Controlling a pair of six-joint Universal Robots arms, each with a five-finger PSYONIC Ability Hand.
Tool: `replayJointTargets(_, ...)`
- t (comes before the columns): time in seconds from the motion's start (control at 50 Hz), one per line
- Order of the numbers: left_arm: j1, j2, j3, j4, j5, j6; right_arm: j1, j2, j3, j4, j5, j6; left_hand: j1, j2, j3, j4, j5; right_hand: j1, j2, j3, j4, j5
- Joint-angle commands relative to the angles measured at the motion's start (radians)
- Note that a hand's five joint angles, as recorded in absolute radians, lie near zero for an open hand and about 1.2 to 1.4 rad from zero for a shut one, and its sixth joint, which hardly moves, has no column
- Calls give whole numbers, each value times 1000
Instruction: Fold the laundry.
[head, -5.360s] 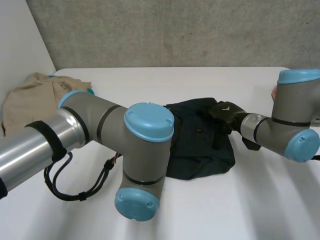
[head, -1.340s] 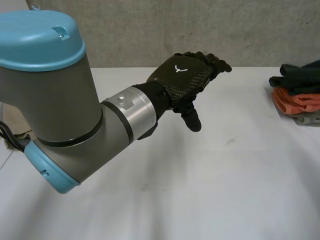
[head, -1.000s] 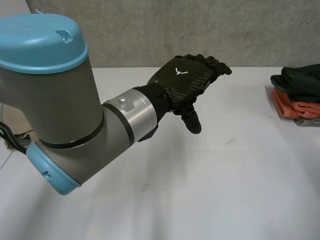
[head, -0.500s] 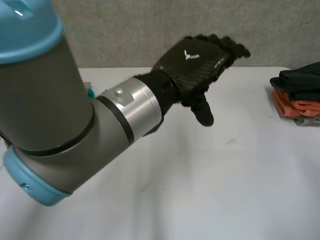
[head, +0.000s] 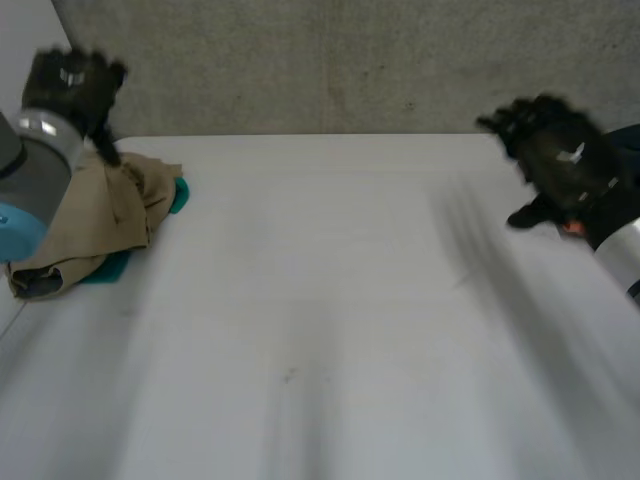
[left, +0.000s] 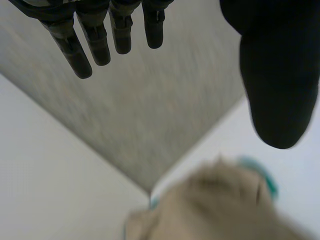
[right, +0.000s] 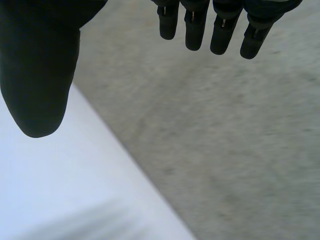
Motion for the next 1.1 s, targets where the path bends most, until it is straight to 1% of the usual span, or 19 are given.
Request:
replayJointTargets(0.02,178,-337,78,65,140,239,32,11,122,14,5,-81,3,-12,-16,-10,-24,-57,-46,-43,-33,-50)
replayJointTargets(0.14,238,-522,186,101,148,352,11,11,139,60,5,-101,47,32,28,34,20,-57,-46,-43,-33,-50)
replayJointTargets(0.2,241,-553,206,100,151,371,-4,11,141,79,3,-101,190,175,171,177,163,-57,-46,-43,-33,-50)
replayJointTargets(0.28,240,-557,216,101,154,368,-21,11,141,85,6,-101,624,609,605,611,598,-57,-46,-43,-33,-50)
replayJointTargets(0.3,237,-555,220,105,157,366,-24,11,142,85,8,-101,963,947,944,950,936,-57,-46,-43,-33,-50)
replayJointTargets(0.32,234,-553,222,106,157,365,-26,11,144,85,8,-101,1161,1146,1142,1148,1134,-57,-46,-43,-33,-50)
replayJointTargets(0.34,229,-549,225,108,153,363,-27,9,145,85,9,-101,1200,1185,1181,1187,1173,-57,-46,-43,-33,-50)
replayJointTargets(0.42,180,-500,222,117,136,335,-35,-2,148,86,12,-99,1200,1185,1181,1187,1174,-57,-46,-43,-33,-50)
replayJointTargets(0.46,149,-436,203,114,127,267,-35,-11,148,86,23,-98,1200,1185,1181,1187,1174,-57,-46,-43,-33,-50)
replayJointTargets(0.52,68,-240,138,86,110,-3,-40,-35,141,86,71,-95,1200,1185,1181,1187,1174,-57,-46,-43,-33,-50)
replayJointTargets(0.64,-117,7,46,-15,107,-336,-46,-78,132,88,135,-85,1200,1185,1181,1187,1174,-57,-46,-43,-33,-50)
replayJointTargets(0.68,-169,38,26,-29,104,-396,-44,-89,133,91,140,-82,1200,1185,1181,1187,1174,-57,-46,-43,-33,-50)
replayJointTargets(0.7,-182,43,22,-30,104,-408,-44,-97,133,98,141,-81,1200,1185,1181,1187,1174,-57,-46,-43,-33,-50)
replayJointTargets(0.78,-346,10,10,-27,78,-478,-43,-107,132,134,143,-81,1200,1185,1181,1187,1174,-57,-46,-43,-33,-50)
replayJointTargets(0.86,-505,-163,65,-27,-17,-476,-40,-106,132,154,143,-82,1200,1185,1181,1187,1174,-57,-46,-43,-33,-50)
replayJointTargets(0.92,-568,-230,113,-37,-47,-482,-40,-95,133,155,144,-82,1200,1185,1181,1187,1174,-57,-46,-43,-33,-50)
replayJointTargets(0.98,-633,-245,128,-38,-47,-482,-43,-94,133,155,144,-82,651,635,632,638,624,-57,-46,-43,-33,-50)
replayJointTargets(1.0,-641,-238,128,-32,-48,-482,-44,-91,133,157,146,-82,358,343,339,345,331,-57,-46,-43,-33,-50)
replayJointTargets(1.1,-635,-153,110,-30,-56,-468,-43,-91,130,172,149,-81,44,29,25,31,18,-57,-46,-43,-33,-50)
